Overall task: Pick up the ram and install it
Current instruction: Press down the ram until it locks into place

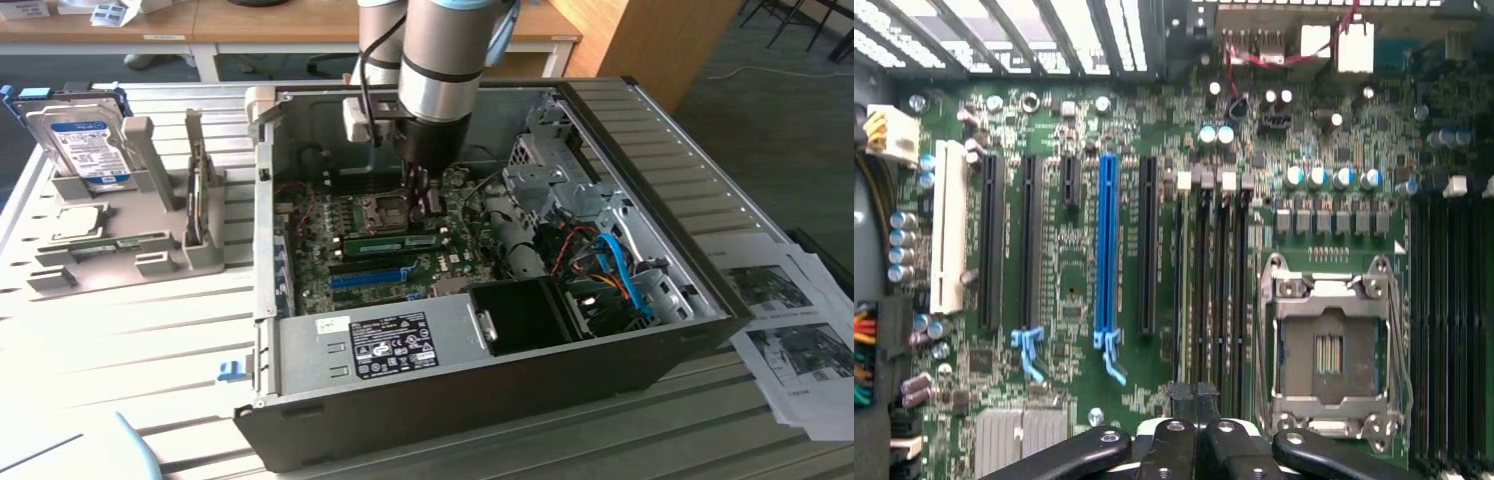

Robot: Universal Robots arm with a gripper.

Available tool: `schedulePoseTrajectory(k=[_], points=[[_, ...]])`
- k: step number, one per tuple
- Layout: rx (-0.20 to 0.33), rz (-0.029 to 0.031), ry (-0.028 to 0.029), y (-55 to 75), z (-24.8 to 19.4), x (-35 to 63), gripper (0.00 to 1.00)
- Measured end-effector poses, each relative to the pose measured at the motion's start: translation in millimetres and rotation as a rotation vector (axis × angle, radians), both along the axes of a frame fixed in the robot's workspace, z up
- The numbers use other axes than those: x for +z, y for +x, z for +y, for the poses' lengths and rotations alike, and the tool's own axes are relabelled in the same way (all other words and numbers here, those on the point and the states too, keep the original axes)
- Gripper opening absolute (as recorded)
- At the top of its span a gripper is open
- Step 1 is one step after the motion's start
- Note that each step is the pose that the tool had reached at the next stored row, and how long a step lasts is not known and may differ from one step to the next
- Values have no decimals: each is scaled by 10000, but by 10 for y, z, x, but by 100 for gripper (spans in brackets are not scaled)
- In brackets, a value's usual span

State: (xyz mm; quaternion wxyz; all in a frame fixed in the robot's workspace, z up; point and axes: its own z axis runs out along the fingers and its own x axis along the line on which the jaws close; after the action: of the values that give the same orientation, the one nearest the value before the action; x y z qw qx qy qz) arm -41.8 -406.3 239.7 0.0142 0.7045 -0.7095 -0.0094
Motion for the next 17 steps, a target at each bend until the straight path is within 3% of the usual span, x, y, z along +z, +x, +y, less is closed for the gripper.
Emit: schedulePoseTrajectory(k=[17], points=[[0,0,0,-355,0,0,9]])
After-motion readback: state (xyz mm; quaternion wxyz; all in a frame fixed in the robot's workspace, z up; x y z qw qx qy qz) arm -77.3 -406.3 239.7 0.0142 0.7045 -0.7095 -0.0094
